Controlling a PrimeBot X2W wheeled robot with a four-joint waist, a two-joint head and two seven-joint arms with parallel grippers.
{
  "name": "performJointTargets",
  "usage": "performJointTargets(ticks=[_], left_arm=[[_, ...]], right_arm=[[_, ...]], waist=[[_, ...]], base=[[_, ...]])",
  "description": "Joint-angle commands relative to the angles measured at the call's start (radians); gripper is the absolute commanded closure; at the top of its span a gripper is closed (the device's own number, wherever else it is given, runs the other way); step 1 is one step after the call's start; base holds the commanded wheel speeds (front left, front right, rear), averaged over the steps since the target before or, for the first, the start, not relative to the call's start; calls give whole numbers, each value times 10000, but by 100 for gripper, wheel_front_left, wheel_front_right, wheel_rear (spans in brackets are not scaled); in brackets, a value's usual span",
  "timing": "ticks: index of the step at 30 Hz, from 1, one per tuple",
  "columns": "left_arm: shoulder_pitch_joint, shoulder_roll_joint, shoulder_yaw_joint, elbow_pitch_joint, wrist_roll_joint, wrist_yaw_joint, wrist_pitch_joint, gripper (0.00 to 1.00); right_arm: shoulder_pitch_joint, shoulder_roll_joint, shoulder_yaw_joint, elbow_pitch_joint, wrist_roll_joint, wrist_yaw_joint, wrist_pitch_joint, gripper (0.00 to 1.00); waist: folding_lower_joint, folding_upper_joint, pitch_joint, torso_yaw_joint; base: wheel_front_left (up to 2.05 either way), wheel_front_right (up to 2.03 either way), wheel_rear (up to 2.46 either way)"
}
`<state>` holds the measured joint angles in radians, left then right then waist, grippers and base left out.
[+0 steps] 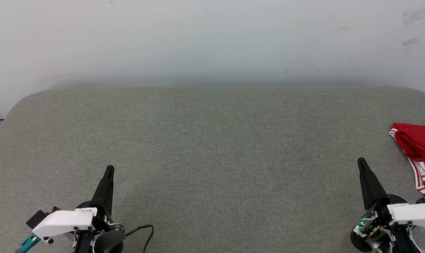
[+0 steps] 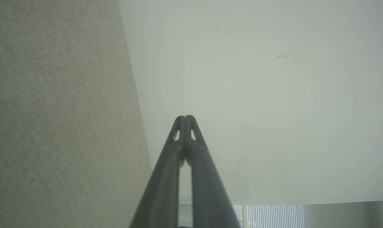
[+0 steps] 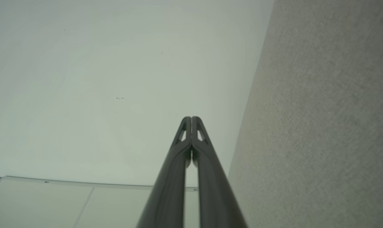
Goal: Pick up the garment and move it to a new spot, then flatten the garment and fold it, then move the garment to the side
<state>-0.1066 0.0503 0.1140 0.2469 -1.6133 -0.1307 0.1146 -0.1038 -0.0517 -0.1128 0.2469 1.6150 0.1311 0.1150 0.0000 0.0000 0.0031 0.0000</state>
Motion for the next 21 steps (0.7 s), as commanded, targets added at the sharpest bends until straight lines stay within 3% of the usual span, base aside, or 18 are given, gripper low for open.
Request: performJointTargets(ticks=[1,21], left_arm=[[-74,-15,22,-4,15,1,16,100],[-73,-15,20,-4,14,1,16,100]], right_arm=[[-136,35,4,9,-46,-7,9,100],[-136,35,4,8,-45,-7,7,100]], waist=[[0,0,0,0],[0,0,0,0]], base=[[0,0,0],[0,0,0]])
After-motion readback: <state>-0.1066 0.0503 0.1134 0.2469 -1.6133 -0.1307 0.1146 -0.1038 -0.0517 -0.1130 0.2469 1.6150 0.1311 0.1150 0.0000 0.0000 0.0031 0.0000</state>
